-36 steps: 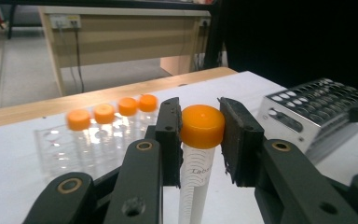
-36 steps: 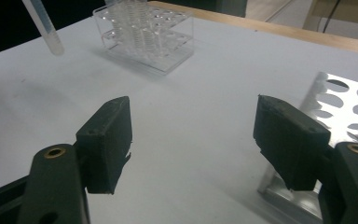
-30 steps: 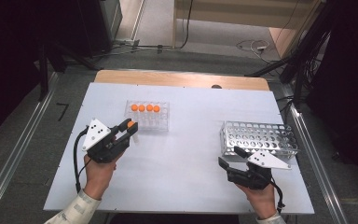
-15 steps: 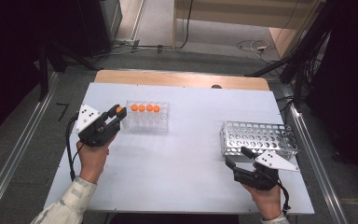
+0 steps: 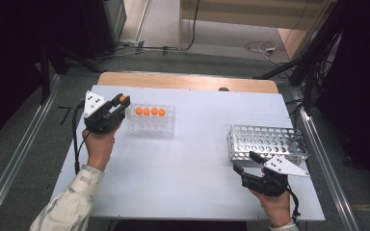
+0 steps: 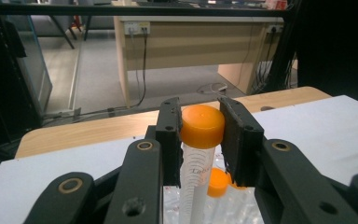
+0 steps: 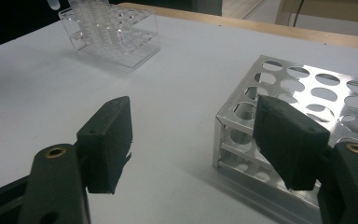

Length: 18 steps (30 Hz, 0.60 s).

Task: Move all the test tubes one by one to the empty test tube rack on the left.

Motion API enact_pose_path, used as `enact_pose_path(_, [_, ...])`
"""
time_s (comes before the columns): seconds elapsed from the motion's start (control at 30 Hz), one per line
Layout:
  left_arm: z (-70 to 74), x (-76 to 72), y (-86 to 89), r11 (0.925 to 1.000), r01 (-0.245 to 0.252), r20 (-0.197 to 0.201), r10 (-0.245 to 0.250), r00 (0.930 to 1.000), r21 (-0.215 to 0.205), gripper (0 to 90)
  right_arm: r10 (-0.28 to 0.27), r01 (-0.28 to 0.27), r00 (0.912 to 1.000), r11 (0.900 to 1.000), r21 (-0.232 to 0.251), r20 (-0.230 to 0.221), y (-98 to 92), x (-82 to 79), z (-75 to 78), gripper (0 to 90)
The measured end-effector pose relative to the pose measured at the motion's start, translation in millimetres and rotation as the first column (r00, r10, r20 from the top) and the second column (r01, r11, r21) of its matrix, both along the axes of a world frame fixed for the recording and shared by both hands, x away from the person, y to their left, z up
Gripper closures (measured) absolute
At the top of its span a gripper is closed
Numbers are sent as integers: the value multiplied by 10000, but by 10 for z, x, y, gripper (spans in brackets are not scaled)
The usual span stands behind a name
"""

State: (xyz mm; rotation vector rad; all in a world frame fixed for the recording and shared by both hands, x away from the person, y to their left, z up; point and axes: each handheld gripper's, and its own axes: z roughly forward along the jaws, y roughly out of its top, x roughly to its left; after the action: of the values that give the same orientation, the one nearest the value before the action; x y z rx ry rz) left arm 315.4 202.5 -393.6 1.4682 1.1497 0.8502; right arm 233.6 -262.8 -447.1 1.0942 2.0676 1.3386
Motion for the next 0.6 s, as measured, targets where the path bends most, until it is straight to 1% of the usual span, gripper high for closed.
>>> enact_pose_path(0.07, [-11, 36, -4, 10000, -6, 15, 6, 10000, -90, 703, 5, -5, 10000, 10000, 11, -8, -1, -2, 0, 268])
enact_pose_path(0.3, [-87, 138, -10, 9998, -179, -117, 179, 9998, 10, 702, -4, 4, 10000, 10000, 24, -10, -2, -8, 0, 269])
enact_pose_path(0.4, [-103, 159, -19, 9998, -180, -76, 180, 9998, 6, 702, -24, 24, 10000, 10000, 37, -24, -4, -7, -3, 270])
enact_pose_path(0.6, [-153, 173, -58, 9999, -118, -162, 120, 9998, 119, 702, -6, 6, 10000, 10000, 21, -52, -2, -5, -9, 270])
